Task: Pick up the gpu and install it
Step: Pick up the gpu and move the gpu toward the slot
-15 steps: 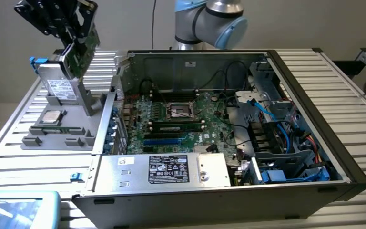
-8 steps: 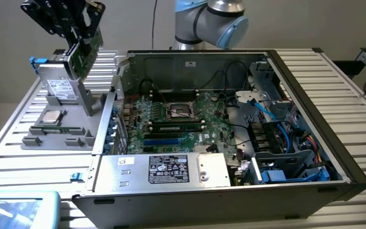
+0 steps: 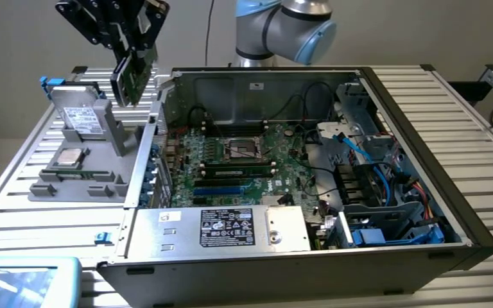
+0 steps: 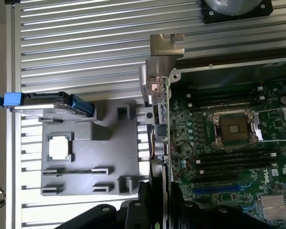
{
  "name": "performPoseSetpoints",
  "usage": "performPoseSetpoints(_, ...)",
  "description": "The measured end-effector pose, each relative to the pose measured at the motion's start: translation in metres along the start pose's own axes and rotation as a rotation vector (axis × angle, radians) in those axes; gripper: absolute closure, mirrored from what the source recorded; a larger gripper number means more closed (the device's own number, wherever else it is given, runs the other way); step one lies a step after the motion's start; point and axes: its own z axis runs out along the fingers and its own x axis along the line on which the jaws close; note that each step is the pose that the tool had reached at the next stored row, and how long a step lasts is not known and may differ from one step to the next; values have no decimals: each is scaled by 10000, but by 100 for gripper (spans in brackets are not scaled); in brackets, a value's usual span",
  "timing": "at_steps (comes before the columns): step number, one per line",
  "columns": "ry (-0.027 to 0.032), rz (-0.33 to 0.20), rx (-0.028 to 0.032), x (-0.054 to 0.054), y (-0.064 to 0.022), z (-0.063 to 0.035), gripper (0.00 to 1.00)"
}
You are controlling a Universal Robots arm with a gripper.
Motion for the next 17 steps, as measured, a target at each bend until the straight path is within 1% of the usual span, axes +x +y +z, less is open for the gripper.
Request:
performPoseSetpoints(5,4,2,69,-228,19,-11,72)
performPoseSetpoints(17,35,11,163,-772,70,-27,72)
